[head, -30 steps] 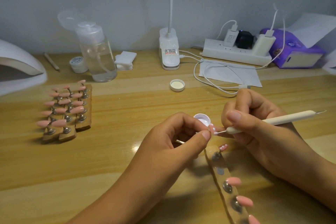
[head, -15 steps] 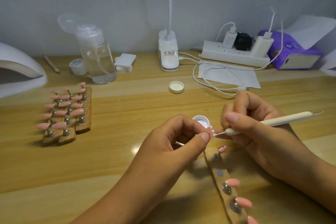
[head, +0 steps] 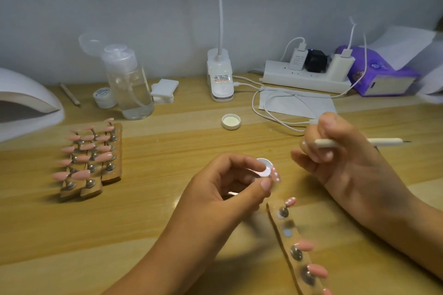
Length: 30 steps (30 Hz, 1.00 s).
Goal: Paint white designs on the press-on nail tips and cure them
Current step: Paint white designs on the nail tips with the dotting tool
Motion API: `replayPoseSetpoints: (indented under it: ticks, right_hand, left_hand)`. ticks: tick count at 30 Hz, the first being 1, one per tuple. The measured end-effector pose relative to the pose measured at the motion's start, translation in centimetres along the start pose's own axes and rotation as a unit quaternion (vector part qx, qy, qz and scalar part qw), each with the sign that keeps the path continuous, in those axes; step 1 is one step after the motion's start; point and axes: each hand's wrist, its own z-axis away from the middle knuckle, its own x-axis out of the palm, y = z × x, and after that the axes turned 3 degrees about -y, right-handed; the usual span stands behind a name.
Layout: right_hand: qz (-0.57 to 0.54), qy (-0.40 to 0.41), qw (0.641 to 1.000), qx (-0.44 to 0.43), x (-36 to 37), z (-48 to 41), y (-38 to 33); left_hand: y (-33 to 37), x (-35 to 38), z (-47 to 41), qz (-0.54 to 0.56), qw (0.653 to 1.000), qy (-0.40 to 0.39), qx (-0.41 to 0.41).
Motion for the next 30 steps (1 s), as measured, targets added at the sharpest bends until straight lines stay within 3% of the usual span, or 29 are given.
replayPoseSetpoints:
  ticks: [4, 9, 13, 20, 30]
  right_hand:
    - [-0.098, 0.088, 0.991, 0.037, -0.9, -1.2, 0.0]
    - [-0.157, 0.111, 0.979, 0.061, -1.6, -1.8, 0.2]
    - [-0.176, 0.113, 0.976, 0.067, -1.8, -1.9, 0.2]
    - [-0.189, 0.126, 0.971, 0.077, -1.7, -2.1, 0.2]
    - [-0.154, 0.114, 0.978, 0.079, -1.5, -1.7, 0.3]
  left_hand:
    - [0.2, 0.0, 0.0, 0.029, 1.000, 0.007, 0.003]
    - [0.2, -0.1, 0.0, 0.065, 0.997, 0.041, 0.009]
    - [0.1, -0.2, 0.8, -0.063, 0.997, 0.027, 0.033]
    - [0.1, 0.4, 1.1, -0.253, 0.964, -0.049, 0.058]
    - [-0.7, 0.9, 0.7, -0.360, 0.926, -0.092, 0.069]
